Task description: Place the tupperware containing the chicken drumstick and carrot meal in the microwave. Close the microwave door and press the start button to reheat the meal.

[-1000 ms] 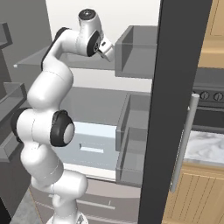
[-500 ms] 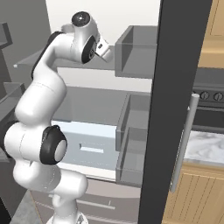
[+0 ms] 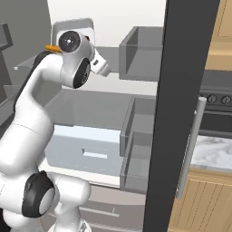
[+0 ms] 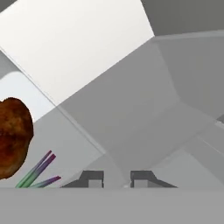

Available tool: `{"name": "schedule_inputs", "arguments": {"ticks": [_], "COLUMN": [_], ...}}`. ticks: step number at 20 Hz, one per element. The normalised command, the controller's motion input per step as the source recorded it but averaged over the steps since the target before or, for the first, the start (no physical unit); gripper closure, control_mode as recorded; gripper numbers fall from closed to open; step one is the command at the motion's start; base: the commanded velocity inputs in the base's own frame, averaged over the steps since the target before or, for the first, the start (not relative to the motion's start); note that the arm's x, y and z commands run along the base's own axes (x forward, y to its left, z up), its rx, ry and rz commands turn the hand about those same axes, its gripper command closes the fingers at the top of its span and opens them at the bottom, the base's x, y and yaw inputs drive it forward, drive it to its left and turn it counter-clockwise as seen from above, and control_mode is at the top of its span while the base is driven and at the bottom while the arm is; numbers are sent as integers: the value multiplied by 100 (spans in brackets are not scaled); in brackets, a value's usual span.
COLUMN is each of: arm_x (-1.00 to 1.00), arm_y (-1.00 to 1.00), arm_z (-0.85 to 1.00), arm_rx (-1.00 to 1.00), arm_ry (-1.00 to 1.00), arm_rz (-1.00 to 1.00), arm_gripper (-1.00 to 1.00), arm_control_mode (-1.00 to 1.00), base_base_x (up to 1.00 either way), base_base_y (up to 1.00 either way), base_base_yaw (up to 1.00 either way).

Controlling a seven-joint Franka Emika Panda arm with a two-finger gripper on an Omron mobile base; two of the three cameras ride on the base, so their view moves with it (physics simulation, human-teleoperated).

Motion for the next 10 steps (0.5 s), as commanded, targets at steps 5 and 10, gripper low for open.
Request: {"name": "schedule_inputs", "arguments": {"ticks": [5, 10], "arm_x": [-100, -100], "arm_y": [0, -1], "arm_z": [39, 12], "arm_rx": [2, 1], "arm_ry": [4, 19], "arm_rz": [-3, -7], "arm_gripper": [100, 100], "arm_control_mode": [-100, -100], "base_base_x": [0, 0], "base_base_y": [0, 0], "base_base_yaw": [0, 0]}}
